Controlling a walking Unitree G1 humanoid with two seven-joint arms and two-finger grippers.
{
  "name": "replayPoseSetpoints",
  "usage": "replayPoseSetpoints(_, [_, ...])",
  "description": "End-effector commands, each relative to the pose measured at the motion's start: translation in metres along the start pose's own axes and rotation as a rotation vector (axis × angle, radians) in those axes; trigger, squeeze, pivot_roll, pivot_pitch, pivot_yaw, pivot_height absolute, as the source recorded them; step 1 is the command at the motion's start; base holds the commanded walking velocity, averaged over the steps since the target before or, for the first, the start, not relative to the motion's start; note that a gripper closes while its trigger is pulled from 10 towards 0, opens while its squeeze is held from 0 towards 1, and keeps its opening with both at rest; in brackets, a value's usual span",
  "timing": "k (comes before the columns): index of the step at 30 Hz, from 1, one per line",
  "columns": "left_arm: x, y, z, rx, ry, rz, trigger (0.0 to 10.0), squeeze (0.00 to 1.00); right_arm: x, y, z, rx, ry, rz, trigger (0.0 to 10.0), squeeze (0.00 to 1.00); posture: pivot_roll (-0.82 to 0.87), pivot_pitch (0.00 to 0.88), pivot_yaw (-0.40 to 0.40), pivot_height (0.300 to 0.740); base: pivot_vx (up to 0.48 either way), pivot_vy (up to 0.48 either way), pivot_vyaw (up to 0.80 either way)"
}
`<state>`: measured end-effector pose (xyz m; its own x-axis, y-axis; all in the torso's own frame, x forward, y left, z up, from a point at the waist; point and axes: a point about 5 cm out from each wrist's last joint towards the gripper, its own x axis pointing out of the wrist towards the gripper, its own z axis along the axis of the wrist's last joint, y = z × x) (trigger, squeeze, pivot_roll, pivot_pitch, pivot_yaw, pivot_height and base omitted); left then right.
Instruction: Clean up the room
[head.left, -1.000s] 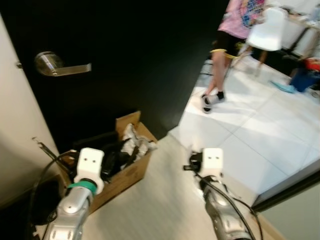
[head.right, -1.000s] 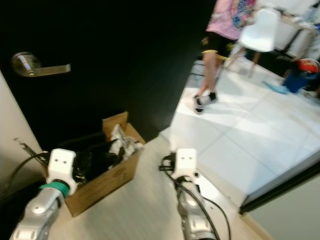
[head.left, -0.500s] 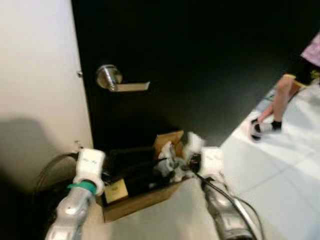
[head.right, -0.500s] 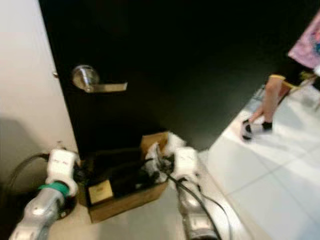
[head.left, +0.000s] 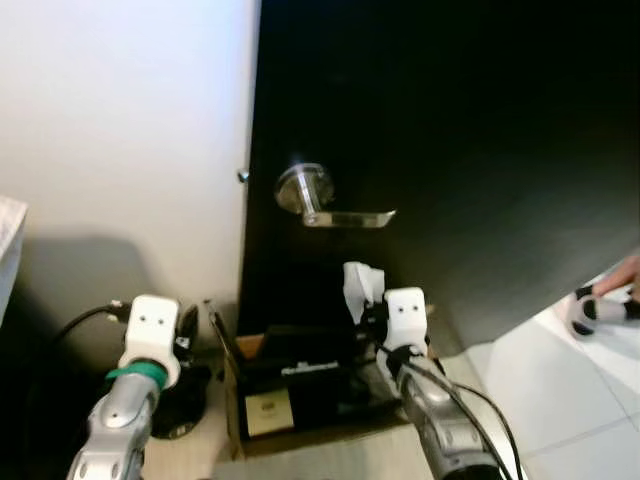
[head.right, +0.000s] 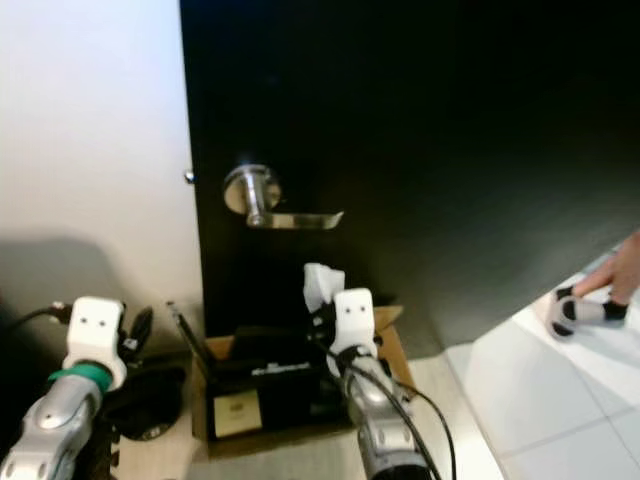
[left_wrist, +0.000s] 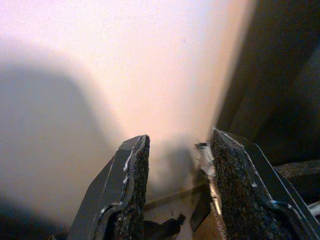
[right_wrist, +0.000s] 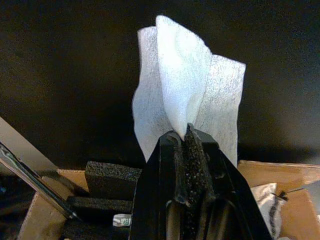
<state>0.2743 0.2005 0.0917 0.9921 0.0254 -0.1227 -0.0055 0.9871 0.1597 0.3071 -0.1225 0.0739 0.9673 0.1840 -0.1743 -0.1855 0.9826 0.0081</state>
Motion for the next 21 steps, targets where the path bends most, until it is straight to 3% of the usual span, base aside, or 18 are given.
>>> replayPoseSetpoints(1, [0.0, -0.007, -0.01, 0.01, 0.036, -0.024, 10.0, 0.0, -0.004, -0.009, -0.01, -0.003, 0.044, -0.022, 10.0, 0.0, 0.02, 0.148, -0.122, 0.74, 0.0, 0.0, 0.0])
replayPoseSetpoints(7, [0.003, -0.005, -0.009, 0.08, 0.016, -0.073, 10.0, 0.0, -0.002, -0.012, -0.009, -0.035, 0.039, -0.02, 10.0, 0.0, 0.01, 0.168, -0.122, 0.74, 0.0, 0.0, 0.0])
replayPoseSetpoints(8, [0.003, -0.008, -0.008, 0.149, 0.003, -0.148, 10.0, 0.0, 0.0, -0.014, -0.007, -0.037, 0.037, -0.026, 10.0, 0.0, 0.01, 0.168, -0.122, 0.74, 0.0, 0.0, 0.0])
replayPoseSetpoints(21, [-0.003, -0.023, -0.011, 0.187, 0.009, -0.236, 10.0, 0.0, -0.004, -0.016, -0.009, -0.04, 0.039, -0.045, 10.0, 0.0, 0.01, 0.19, -0.127, 0.74, 0.0, 0.0, 0.0])
